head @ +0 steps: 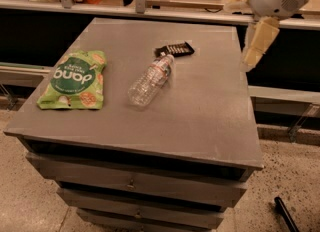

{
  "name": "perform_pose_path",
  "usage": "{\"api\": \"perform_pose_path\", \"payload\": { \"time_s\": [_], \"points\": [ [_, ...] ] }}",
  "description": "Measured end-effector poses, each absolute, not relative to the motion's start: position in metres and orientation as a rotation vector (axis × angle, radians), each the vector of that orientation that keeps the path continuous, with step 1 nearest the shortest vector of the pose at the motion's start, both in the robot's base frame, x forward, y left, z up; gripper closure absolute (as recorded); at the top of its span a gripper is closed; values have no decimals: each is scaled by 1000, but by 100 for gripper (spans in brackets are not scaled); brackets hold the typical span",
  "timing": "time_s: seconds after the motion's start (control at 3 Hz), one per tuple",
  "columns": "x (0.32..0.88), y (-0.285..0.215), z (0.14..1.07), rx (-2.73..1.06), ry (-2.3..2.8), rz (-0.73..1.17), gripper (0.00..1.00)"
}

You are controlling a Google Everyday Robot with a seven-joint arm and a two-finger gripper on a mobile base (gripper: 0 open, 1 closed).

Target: Move rxbar chocolate near green rice chip bag

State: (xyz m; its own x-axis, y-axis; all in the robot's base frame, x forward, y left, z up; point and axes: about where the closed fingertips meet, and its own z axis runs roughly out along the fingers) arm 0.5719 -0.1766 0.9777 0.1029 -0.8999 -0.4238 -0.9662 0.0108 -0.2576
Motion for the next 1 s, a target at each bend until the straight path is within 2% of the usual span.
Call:
{"api": "perform_pose_path", "payload": {
  "time_s": [0.33, 0.67, 1.0],
  "points": [
    [642, -161, 949, -1936, 1750, 257, 0],
    [697, -141, 939, -1904, 1790, 197, 0],
    [720, -125, 931, -1888, 1820, 175, 0]
  ]
}}
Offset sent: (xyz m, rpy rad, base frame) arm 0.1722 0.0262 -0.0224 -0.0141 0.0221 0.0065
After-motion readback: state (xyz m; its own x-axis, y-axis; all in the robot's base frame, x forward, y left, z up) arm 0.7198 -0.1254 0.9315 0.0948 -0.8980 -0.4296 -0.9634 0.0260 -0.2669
